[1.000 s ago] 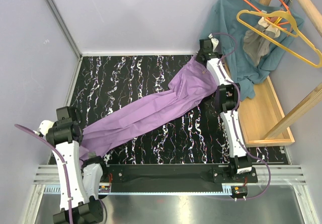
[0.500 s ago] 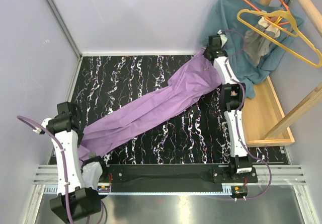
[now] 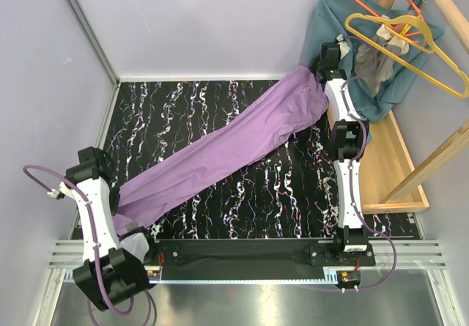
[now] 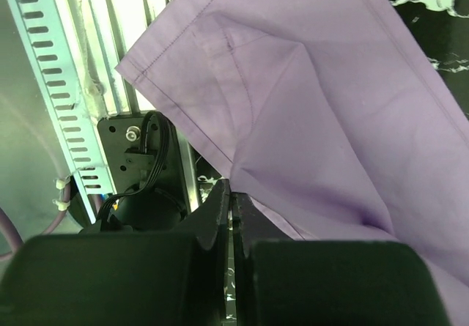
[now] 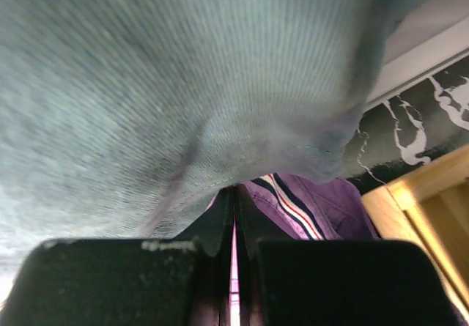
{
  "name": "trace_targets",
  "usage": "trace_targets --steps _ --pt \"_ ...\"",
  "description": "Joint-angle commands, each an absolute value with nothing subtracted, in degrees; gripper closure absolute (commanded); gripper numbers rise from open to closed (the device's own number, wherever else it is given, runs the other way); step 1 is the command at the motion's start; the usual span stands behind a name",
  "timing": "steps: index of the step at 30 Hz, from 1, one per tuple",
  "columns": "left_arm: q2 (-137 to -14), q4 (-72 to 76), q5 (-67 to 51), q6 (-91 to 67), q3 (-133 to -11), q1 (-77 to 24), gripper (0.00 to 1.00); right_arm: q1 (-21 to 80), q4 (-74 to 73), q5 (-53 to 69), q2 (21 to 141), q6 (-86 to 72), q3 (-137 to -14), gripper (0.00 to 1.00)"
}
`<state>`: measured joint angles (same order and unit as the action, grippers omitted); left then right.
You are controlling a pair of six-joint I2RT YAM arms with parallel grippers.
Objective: Place the trousers on the hanger
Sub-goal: Fold the trousers at the center of the board.
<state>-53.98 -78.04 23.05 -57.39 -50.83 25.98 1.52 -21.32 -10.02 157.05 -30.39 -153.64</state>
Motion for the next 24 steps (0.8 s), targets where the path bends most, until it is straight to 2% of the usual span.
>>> trace_targets --steps 1,12,16,19,24 --pt "-56.07 -88.33 22.85 -57.04 -50.71 27.59 1.0 0.35 -14.94 -10.64 156.35 -31.9 -156.53 1.0" --pt "-62.58 -86.13 24.27 -54.14 -52.73 30.85 1.0 -1.67 -13.36 -9.84 160.14 -33.04 -158.73 1.0" --pt "-54.78 -88.77 22.16 -56.42 -54.58 30.76 1.0 -1.67 -12.13 -9.75 159.0 -33.92 -155.92 1.0" --pt "-43.89 -88.86 18.47 -58.26 -55.63 30.85 1.0 -1.67 -12.74 -8.97 158.64 -34.28 -155.83 1.0" --pt "-32.64 -88.86 11.78 -55.21 -59.31 30.85 1.0 -1.67 -13.01 -7.74 157.24 -35.06 -154.51 1.0"
